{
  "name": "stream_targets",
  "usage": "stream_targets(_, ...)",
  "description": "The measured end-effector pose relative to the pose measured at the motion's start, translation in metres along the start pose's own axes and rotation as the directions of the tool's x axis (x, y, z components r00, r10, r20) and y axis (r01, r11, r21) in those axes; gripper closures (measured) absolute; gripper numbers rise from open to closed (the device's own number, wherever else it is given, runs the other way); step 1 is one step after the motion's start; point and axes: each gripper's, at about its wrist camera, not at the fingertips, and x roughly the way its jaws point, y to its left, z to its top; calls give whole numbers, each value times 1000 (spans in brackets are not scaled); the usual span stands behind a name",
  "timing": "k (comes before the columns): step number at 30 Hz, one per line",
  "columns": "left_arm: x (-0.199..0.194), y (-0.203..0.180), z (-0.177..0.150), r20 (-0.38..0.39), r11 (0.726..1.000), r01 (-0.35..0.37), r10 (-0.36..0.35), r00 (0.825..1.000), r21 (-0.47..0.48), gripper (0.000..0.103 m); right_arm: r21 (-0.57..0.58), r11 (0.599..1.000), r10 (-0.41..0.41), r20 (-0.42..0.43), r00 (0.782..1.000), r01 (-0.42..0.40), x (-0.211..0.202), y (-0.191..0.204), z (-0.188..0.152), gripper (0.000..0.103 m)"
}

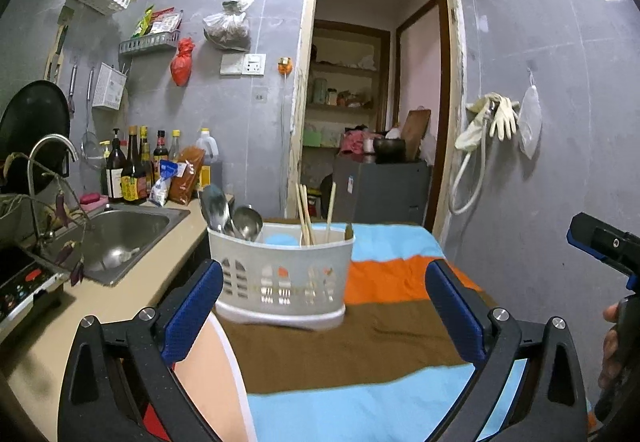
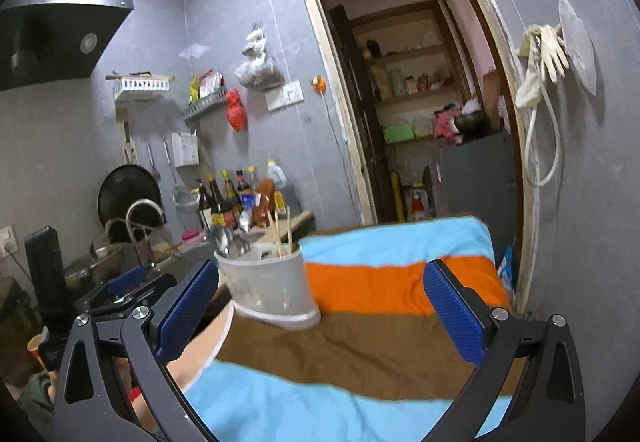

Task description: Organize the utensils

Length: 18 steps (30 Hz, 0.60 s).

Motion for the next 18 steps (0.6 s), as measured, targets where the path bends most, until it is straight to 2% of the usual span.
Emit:
stream_targets(5,-11,-3,-16,-13,1000,-9,8,1000,-17,4,19,1000,-9,-34,999,9,-6,-2,-19,0)
stream_targets(7,-13,-4,-21,-10,999,-34,34,999,-7,4,-4,999,-39,-32,999,39,-6,-1,-25,0)
stream_targets(12,-13,-1,-32,-5,997,-81,81,997,-7,4,-51,990,-128,33,991,129,-4,3,-38,0)
stream_targets(18,-14,5,-48,29,990,-143,143,989,3,4,-89,969,-219,103,970,228,6,4,-51,0)
